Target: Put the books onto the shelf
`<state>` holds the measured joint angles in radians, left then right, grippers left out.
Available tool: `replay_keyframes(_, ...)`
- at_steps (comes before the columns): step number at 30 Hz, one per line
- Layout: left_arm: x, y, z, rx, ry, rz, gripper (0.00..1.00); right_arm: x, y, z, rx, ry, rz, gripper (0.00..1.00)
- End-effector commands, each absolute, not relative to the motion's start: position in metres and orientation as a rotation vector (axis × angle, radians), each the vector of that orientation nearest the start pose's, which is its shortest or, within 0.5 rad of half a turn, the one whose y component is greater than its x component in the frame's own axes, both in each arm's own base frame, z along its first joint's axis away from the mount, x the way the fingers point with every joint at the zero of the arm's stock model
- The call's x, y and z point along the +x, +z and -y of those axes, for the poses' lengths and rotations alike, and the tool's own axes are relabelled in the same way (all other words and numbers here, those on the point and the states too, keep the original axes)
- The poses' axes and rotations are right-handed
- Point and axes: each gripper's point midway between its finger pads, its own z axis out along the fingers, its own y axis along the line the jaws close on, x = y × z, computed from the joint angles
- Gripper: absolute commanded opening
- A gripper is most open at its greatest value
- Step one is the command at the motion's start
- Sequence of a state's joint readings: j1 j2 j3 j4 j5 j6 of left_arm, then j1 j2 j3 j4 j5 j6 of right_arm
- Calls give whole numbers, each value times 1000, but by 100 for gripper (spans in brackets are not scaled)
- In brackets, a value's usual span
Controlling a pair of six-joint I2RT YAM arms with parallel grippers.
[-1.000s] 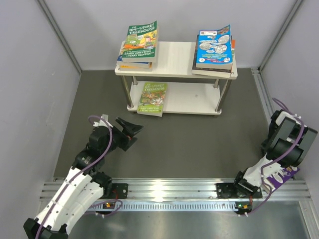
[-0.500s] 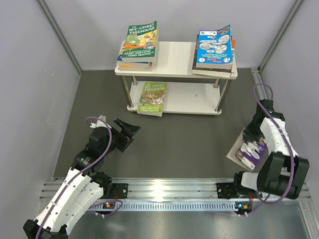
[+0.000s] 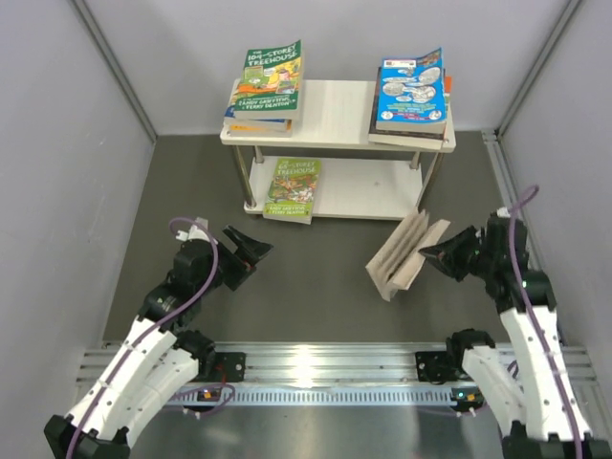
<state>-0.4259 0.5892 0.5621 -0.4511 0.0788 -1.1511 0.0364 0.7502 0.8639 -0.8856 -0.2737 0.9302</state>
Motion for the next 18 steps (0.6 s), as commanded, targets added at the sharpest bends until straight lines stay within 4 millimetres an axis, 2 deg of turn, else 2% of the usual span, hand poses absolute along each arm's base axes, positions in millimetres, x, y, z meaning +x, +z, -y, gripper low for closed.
replay_keyframes(1, 216, 203, 155, -655, -1013, -2080, 98, 198, 237, -125, 956, 1201, -2072, 0)
replay_keyframes(2, 217, 204, 156, -648, -1010, -2083, 98, 193, 205, -130, 1058, 1260, -2098, 0)
replay_keyframes(3, 218, 204, 156, -635, -1000, -2089, 98, 187, 216, -142, 963, 1413, -2034, 0)
replay_keyframes(4, 219, 204, 155, -631, -992, -2091, 98, 185, 206, -146, 974, 1485, -2014, 0)
replay_keyframes(5, 220, 204, 155, -628, -986, -2092, 98, 180, 168, -150, 1109, 1542, -2039, 0)
replay_keyframes(6, 221, 204, 156, -620, -981, -2094, 98, 175, 169, -151, 1073, 1591, -1991, 0)
replay_keyframes(7, 222, 204, 156, -615, -978, -2095, 98, 172, 147, -151, 1122, 1599, -2001, 0)
replay_keyframes(9, 224, 207, 157, -601, -975, -2097, 98, 169, 143, -151, 1109, 1624, -1964, 0)
replay_keyframes(13, 227, 203, 161, -565, -965, -2124, 97, 153, 108, -149, 1131, 1498, -2113, 0)
replay_keyframes(14, 227, 202, 163, -553, -970, -2135, 97, 142, 94, -147, 1135, 1412, -2219, 0)
replay_keyframes(15, 229, 198, 165, -537, -964, -2150, 97, 137, 89, -145, 1119, 1361, -2267, 0)
replay_keyframes(16, 230, 196, 168, -523, -968, -2162, 97, 134, 94, -142, 1093, 1312, -2301, 0)
replay_keyframes(17, 231, 193, 169, -515, -966, -2172, 97, 121, 79, -138, 1070, 1214, -2419, 0)
replay_keyframes(18, 232, 188, 173, -497, -966, -2201, 97, 118, 76, -133, 1052, 1141, -2462, 0)
